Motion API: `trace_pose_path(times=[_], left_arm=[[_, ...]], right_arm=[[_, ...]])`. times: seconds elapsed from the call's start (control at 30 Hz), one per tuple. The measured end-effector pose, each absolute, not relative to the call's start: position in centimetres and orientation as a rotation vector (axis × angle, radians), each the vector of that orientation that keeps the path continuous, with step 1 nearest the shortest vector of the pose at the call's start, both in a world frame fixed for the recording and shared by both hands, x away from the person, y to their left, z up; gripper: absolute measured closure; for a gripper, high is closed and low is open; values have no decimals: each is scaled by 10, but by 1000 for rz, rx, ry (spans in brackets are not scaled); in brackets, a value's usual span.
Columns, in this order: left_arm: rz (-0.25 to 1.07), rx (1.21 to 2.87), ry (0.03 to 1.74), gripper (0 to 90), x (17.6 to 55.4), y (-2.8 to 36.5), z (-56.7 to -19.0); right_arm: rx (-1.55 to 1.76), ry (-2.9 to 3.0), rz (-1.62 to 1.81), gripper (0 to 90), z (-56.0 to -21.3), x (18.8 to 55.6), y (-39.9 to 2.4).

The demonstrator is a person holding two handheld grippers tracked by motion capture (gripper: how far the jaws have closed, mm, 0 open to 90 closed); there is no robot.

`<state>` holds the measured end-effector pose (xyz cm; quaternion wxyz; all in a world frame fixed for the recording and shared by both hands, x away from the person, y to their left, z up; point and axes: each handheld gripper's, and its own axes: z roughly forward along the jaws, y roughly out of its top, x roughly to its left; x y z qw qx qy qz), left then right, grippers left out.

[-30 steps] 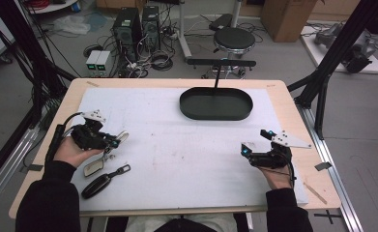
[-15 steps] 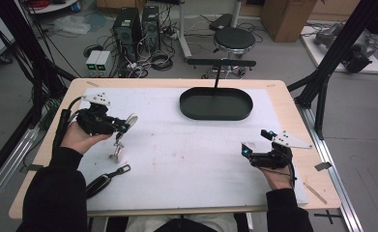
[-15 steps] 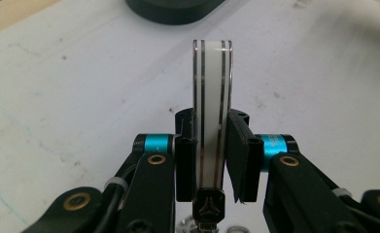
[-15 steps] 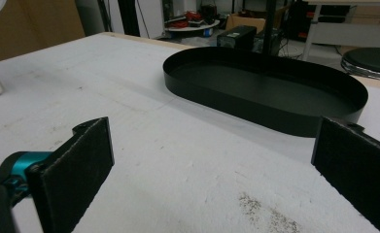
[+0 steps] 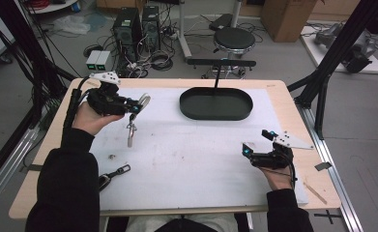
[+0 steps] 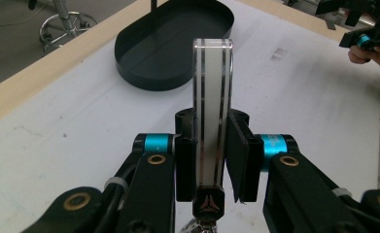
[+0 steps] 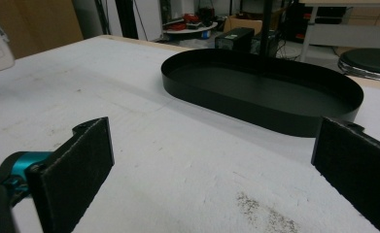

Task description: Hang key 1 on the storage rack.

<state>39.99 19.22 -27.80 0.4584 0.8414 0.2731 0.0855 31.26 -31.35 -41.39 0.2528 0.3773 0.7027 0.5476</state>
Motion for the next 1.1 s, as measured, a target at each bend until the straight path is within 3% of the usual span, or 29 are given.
trace_pose_path(times=[1.1], left_arm=[[237, 2044, 619, 749, 464, 127, -247]], right_arm=[[1017, 1899, 1498, 8, -415, 312, -317]])
